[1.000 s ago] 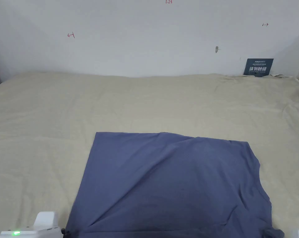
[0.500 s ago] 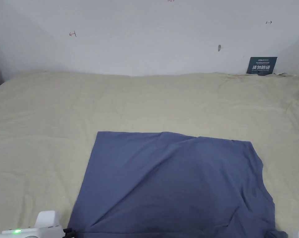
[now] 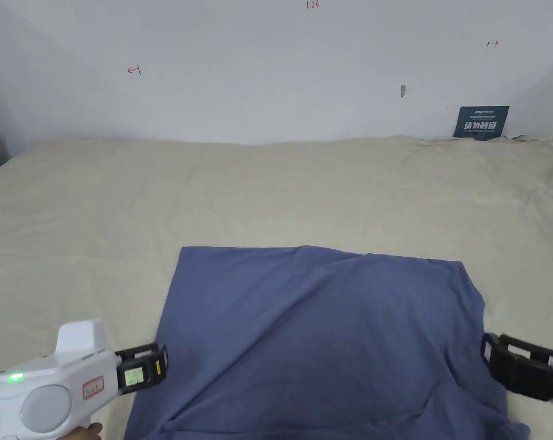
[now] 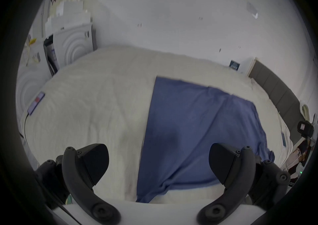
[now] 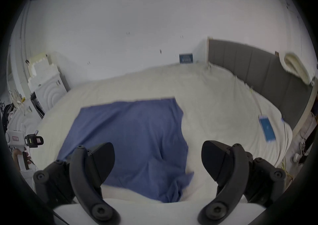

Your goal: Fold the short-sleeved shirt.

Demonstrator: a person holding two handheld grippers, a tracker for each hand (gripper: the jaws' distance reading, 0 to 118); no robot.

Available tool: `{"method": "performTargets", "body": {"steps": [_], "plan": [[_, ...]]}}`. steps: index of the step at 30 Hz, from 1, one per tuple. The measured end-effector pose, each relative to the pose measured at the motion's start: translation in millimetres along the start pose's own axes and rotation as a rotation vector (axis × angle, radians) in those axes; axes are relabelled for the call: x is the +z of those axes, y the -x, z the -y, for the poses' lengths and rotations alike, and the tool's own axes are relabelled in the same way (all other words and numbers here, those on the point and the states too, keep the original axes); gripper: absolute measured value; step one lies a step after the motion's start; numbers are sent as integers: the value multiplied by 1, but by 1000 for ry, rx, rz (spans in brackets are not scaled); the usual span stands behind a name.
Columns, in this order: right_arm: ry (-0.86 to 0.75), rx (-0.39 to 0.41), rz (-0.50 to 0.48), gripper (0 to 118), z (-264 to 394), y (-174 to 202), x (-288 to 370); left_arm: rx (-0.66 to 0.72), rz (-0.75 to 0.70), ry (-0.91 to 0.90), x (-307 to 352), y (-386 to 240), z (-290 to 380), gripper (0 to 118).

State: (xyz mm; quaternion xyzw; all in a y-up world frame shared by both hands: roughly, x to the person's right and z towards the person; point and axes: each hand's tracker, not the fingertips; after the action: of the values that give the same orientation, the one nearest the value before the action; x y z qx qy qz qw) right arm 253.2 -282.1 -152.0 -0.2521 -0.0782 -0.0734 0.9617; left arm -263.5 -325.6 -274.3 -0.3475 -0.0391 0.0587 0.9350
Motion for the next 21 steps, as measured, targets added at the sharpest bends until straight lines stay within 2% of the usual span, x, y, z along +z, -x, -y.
{"method": "performTargets", "body": {"steps": [4, 7, 9, 10, 13, 14, 16, 17, 19, 21], "plan": [[-133, 66, 33, 106, -23, 24, 11, -46, -5, -149, 15, -23, -27, 118], [-215, 83, 44, 105, -32, 38, 16, -71, -11, -290, 26, -39, -39, 109], [-267, 80, 52, 100, -35, 47, 21, -65, -30, -369, 29, -47, -42, 100], [-289, 84, 55, 94, -36, 50, 23, -64, -24, -412, 32, -50, -43, 93], [-346, 88, 71, 49, -38, 59, 29, -100, -22, -500, 36, -59, -41, 61], [-357, 89, 72, 34, -38, 59, 28, -123, -35, -531, 37, -63, -39, 44], [-379, 89, 71, 11, -39, 58, 26, -146, -44, -575, 38, -68, -36, 26], [-398, 89, 72, 3, -39, 60, 27, -134, -45, -588, 38, -70, -35, 16], [-429, 91, 72, 0, -38, 57, 26, -109, -28, -628, 39, -70, -32, 0], [-448, 100, 73, 0, -38, 58, 28, -105, -33, -627, 37, -71, -32, 0]]}}
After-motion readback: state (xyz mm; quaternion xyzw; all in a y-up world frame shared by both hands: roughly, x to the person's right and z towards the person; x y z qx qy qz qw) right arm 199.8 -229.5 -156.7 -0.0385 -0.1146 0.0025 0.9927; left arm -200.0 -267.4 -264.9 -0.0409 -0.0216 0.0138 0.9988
